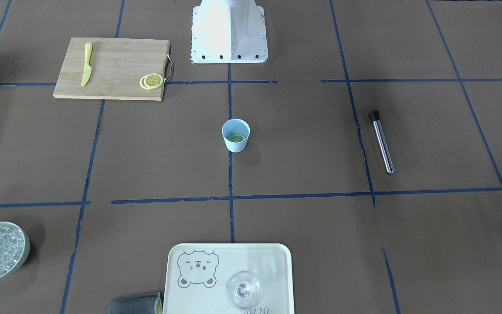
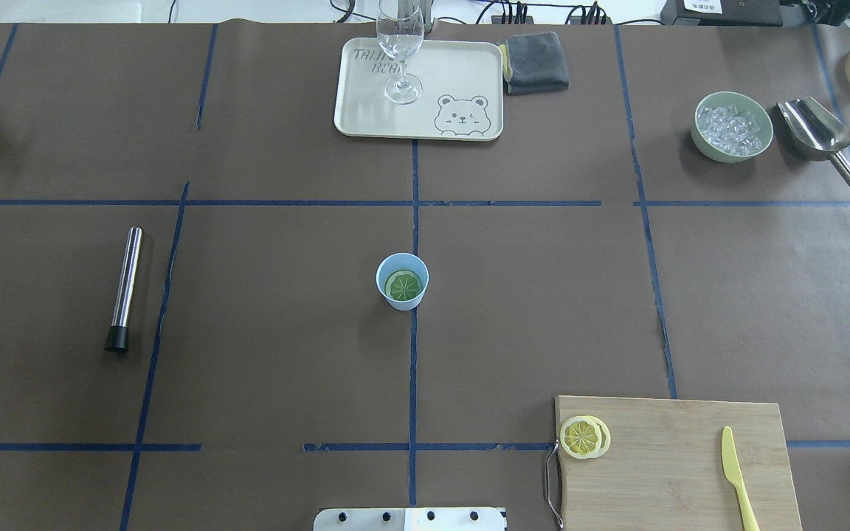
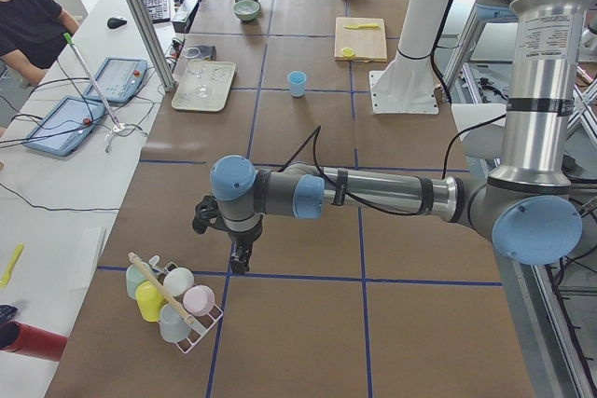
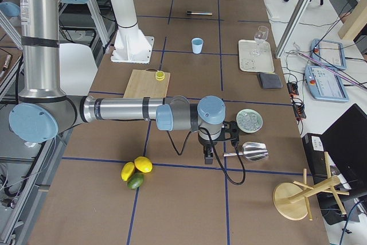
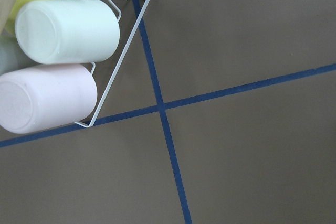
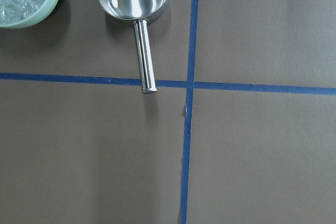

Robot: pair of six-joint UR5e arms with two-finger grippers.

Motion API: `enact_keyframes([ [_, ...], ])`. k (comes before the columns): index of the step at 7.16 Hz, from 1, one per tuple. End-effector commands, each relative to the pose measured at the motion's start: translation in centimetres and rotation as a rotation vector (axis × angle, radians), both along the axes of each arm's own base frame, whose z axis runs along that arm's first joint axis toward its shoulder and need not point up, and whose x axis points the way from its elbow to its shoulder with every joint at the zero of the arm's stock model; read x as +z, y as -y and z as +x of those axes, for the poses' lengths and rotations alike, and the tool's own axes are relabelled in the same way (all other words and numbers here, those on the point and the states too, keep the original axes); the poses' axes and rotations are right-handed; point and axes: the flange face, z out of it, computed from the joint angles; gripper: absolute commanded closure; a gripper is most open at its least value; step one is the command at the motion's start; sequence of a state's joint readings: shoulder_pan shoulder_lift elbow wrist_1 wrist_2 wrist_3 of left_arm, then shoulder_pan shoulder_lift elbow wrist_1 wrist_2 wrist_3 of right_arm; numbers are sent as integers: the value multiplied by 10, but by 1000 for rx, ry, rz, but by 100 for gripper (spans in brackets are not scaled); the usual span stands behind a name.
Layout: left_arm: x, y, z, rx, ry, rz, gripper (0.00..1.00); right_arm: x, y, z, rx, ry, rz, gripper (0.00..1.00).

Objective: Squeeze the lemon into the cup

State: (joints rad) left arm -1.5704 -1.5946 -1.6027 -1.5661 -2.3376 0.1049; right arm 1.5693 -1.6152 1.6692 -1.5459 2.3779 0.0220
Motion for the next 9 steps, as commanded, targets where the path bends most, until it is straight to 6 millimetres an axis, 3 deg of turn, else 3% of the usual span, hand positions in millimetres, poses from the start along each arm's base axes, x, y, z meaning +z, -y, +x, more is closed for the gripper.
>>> enact_keyframes([
  [1, 16, -6, -25, -60, -12, -44, 0, 7, -3, -1, 0, 7, -17, 0],
  [9, 15, -6, -26, -111, -15, -82, 0, 7, -3, 0, -1, 3, -13, 0],
])
